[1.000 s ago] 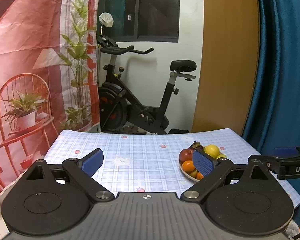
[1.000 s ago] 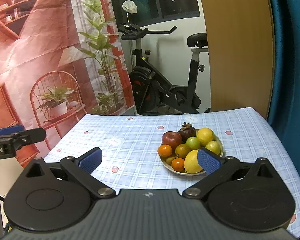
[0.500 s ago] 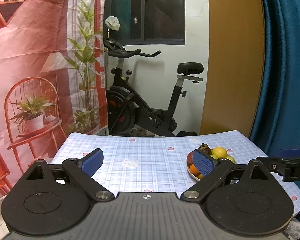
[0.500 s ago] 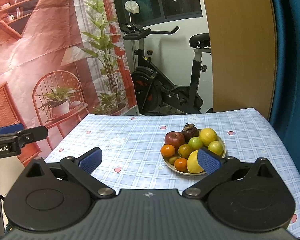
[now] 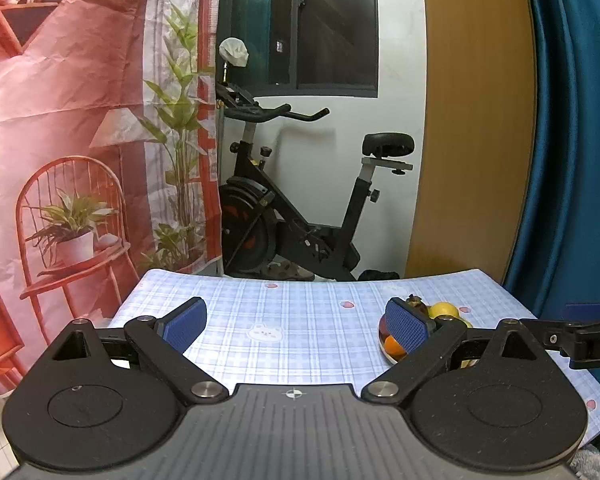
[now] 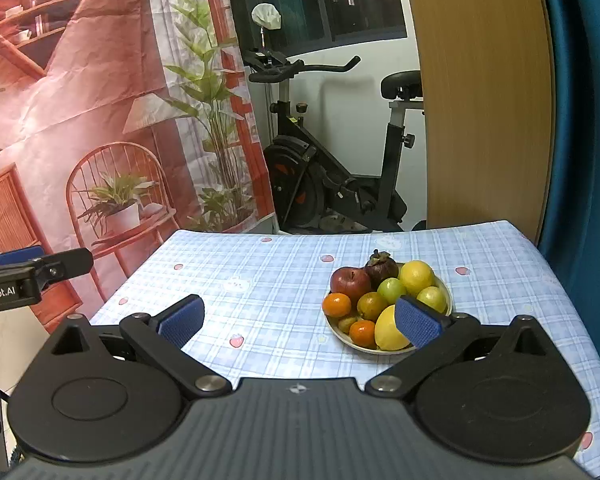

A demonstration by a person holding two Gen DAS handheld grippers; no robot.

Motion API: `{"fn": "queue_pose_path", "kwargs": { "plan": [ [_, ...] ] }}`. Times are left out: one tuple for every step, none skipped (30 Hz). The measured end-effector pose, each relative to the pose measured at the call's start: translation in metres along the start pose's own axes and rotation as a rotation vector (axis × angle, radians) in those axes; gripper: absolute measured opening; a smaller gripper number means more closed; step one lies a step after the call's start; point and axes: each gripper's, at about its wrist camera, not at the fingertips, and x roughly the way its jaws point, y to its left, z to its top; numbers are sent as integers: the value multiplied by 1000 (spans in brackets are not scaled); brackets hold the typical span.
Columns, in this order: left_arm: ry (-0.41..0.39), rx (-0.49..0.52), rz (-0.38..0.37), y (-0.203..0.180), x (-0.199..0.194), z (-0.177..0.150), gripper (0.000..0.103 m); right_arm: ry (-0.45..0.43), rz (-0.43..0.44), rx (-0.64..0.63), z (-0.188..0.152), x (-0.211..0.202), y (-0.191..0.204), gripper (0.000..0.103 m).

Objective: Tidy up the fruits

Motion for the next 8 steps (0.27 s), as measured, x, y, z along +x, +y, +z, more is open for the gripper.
{"fn": "queue_pose_path", "kwargs": {
  "plan": [
    [-1,-1,1,0,0,0,97,-2,0,-1,0,0,0,103],
    [-2,-3,1,0,-1,-1,97,-3,0,-2,1,0,0,103],
    [-3,-4,2,0,-1,-1,97,-5,-1,-3,0,-1,0,103],
    [-4,-4,3,0,-2,-1,97,-5,-1,-3,0,-1,0,103],
    [-4,-5,4,0,-2,-1,97,-5,-1,-3,0,-1,0,103],
    [-4,-7,4,0,-2,0,97,-5,0,-3,0,-1,0,103],
    [-5,-9,4,0,-2,0,97,-5,-1,-3,0,-1,0,103],
    [-5,-10,5,1,-2,0,97,-5,-1,-4,0,-1,0,103]
  ]
}}
